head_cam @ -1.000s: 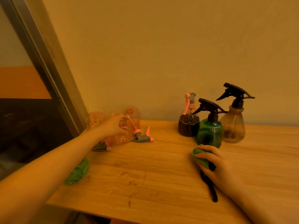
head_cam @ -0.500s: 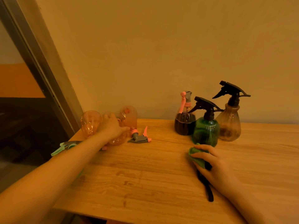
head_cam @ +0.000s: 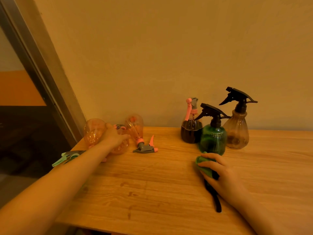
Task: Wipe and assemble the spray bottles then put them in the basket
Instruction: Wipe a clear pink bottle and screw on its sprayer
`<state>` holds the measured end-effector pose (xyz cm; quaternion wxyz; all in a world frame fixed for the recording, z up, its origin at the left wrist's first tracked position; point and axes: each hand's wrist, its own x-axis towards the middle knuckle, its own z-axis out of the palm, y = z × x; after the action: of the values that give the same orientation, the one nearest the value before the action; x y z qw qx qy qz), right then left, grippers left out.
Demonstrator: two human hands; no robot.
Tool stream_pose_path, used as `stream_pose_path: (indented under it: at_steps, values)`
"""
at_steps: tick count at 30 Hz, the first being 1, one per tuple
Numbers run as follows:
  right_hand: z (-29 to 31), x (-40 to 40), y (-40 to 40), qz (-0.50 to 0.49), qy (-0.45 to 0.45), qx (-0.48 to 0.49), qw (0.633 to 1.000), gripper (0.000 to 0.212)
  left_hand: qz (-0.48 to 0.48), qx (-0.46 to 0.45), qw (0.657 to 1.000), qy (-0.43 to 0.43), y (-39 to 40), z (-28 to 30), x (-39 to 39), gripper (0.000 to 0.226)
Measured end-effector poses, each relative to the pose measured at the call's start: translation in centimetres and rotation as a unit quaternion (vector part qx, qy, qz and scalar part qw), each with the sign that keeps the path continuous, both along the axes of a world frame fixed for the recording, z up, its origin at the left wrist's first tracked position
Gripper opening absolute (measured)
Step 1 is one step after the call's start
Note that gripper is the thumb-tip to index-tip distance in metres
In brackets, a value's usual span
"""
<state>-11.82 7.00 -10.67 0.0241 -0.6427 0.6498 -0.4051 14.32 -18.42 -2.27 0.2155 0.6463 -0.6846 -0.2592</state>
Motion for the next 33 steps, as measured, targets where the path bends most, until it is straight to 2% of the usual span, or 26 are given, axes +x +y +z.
stream_pose_path:
  at_steps: [5,12,17,22,26,29,33]
  values:
    - [-0.1,-0.1,0.1,0.004,-0.005,0.009,1.000,0.025,0.020,-0.033,0.999,0.025,0.6,-0.4,0.0,0.087]
    - [0.0,-0.1,0.1,0.009,-0.001,0.004,1.000,0.024,0.023,-0.053,0.997,0.049,1.1,0.7,-0.3,0.087]
    - [-0.1,-0.1,0.0,0.009,0.008,-0.005,1.000,0.025,-0.009,-0.089,0.994,0.058,2.2,2.3,0.2,0.078]
    - [-0.1,-0.1,0.1,0.014,0.006,0.000,1.000,0.028,-0.093,-0.110,0.987,0.068,4.5,4.0,1.2,0.078]
    - [0.1,0.0,0.1,0.008,-0.003,-0.005,1.000,0.027,-0.195,-0.107,0.973,0.067,7.1,4.0,2.0,0.080]
    - [0.1,0.0,0.1,0.002,-0.006,-0.027,1.000,0.034,-0.288,-0.066,0.953,0.070,8.7,3.2,2.6,0.083]
    - [0.3,0.1,0.2,0.000,-0.039,-0.044,0.998,0.042,-0.372,-0.019,0.928,0.023,9.7,2.3,3.3,0.086]
